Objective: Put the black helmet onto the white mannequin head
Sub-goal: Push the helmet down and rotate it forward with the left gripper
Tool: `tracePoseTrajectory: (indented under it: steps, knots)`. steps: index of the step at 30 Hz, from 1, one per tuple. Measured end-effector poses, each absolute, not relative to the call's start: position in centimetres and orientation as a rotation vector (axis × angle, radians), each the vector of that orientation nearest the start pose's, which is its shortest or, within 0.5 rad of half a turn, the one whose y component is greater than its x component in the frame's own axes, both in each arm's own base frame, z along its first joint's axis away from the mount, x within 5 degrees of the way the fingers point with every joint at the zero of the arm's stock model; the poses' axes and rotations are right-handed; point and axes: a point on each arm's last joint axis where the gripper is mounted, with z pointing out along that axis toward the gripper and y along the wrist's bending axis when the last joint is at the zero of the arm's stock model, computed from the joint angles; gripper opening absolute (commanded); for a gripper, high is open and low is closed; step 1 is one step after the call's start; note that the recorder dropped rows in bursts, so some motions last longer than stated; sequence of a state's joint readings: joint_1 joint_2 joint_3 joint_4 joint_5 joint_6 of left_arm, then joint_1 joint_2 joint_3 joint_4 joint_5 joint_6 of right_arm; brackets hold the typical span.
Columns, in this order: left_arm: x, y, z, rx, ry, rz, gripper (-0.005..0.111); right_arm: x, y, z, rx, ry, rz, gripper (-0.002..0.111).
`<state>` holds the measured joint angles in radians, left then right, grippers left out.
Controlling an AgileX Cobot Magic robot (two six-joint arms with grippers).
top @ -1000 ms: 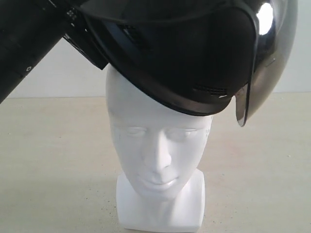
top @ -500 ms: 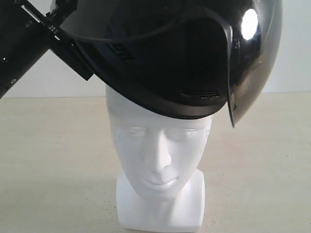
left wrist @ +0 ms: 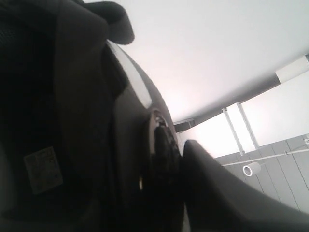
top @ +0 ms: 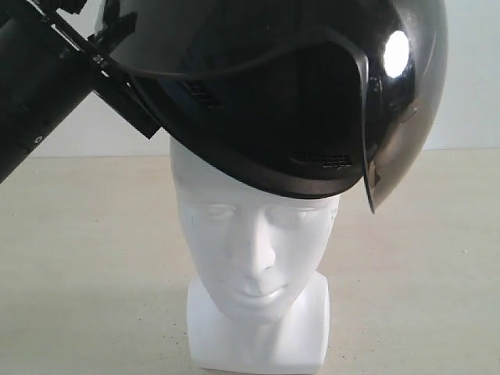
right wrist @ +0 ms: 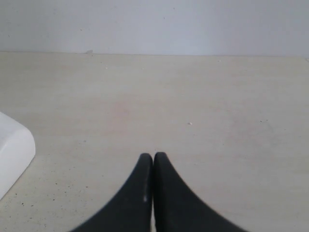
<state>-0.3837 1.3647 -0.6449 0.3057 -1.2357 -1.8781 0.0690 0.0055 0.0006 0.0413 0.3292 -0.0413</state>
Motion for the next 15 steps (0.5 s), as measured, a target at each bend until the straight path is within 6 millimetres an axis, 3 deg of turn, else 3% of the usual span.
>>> tracePoseTrajectory:
  steps: [15]
  knots:
    - [24.06, -12.37, 32.36, -0.562, 1.134, -2.089, 0.004, 5.39, 0.50, 18.30, -0.074, 1.818, 0.059, 0.000]
